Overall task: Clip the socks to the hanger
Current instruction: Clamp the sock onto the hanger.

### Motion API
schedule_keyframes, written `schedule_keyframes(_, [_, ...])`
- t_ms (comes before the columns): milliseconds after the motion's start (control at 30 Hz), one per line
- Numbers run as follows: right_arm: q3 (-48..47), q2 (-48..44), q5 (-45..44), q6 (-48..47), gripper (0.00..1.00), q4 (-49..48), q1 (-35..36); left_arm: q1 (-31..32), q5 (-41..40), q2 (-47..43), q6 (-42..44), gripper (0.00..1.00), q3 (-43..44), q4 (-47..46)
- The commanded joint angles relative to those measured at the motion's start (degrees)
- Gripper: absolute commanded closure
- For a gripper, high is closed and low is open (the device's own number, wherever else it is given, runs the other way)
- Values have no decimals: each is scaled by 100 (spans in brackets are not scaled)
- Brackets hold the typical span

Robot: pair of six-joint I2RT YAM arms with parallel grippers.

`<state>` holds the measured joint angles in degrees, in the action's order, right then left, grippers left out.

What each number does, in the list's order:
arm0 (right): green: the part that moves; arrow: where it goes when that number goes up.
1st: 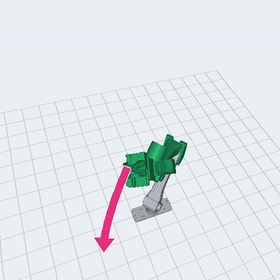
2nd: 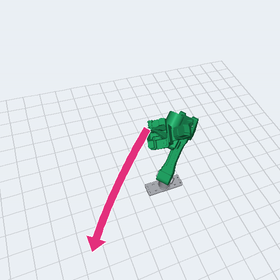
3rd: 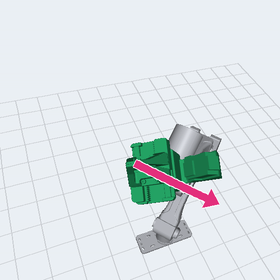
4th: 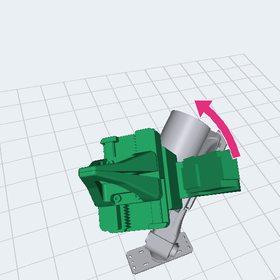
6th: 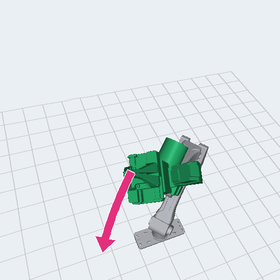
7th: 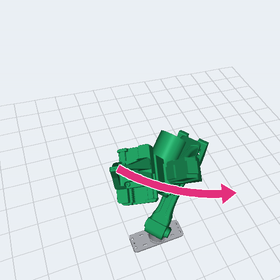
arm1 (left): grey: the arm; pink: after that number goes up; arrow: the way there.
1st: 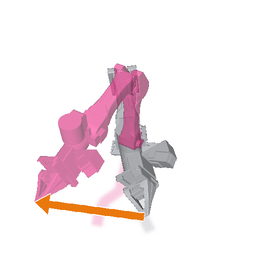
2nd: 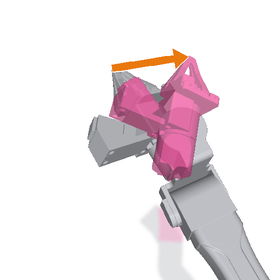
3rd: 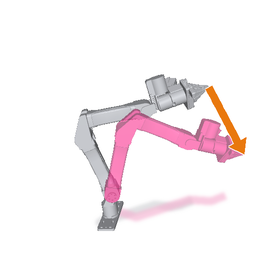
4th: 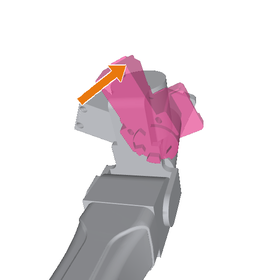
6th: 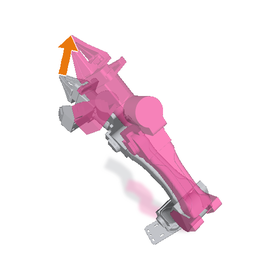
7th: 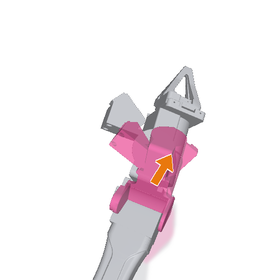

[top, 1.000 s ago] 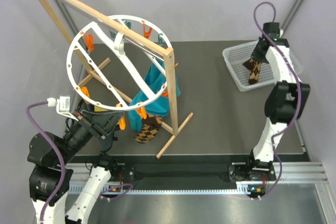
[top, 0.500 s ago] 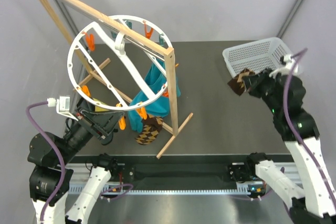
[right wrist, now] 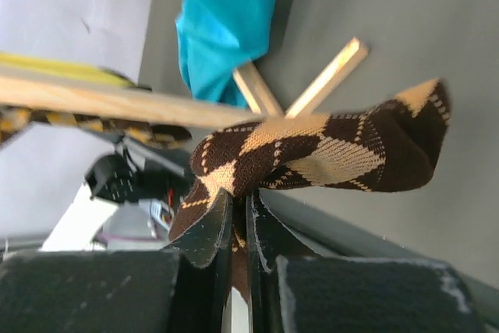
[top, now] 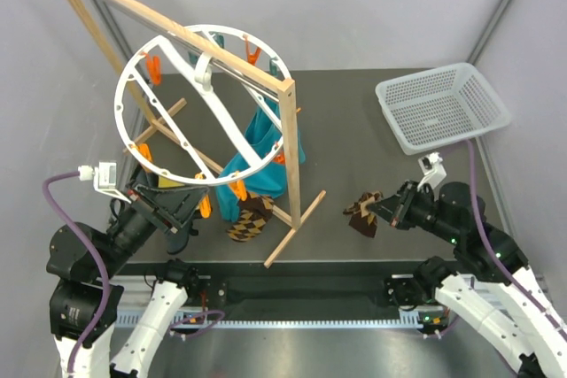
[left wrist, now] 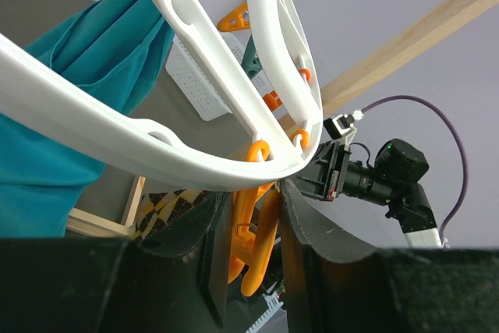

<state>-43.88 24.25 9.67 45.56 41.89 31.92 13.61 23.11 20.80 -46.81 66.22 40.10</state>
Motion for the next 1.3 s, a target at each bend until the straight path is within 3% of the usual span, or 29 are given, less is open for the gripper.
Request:
schedule_keyframes(0, [317, -26, 132, 207, 100, -241, 349, 10, -35, 21, -100, 100, -47, 121])
schedule_keyframes(100, [843, 79, -60, 567, 100, -935, 945, 2, -88, 30, -109, 100, -47, 165])
schedule_keyframes(167, [994, 413, -604, 971, 100, -1408, 2015, 2, -123, 21, -109, 100, -56, 218])
schedule_keyframes(200, [1047, 570, -1460, 1103, 100, -1542, 2516, 2, -140, 21, -109, 100, -65, 235])
schedule_keyframes(233, [996, 990, -1973, 1356, 100, -1648, 3626, 2, -149, 12, -118, 100, -74, 235])
schedule_keyframes(333, [434, 2087, -3793, 1761, 100, -1772, 5457, 2, -237, -49, -136, 100, -135, 235])
schedule_keyframes(533, [-910, 4013, -6027, 2351, 100, -1842, 7220, 2, -325, -85, -162, 100, -206, 288])
schedule_keyframes(633, [-1456, 4656, -7134, 2186, 100, -2462, 7826, 2, -360, -102, -162, 100, -170, 306])
schedule_keyframes(833, [-2212, 5475, -7734, 1870, 100, -3713, 7961, 2, -334, -120, -127, 100, -74, 385])
schedule_keyframes(1000, [-2143, 5634, -8190, 704, 100, -6019, 8022, 2, -334, -164, -162, 100, -82, 359])
schedule_keyframes(1167, [-2081, 5845, -8815, 209, 100, -7359, 8040, 2, -395, -181, -188, 100, -91, 358])
schedule_keyframes(1267, [-2264, 6143, -9158, -818, 100, -8598, 8040, 2, -413, -190, -241, 100, -100, 350])
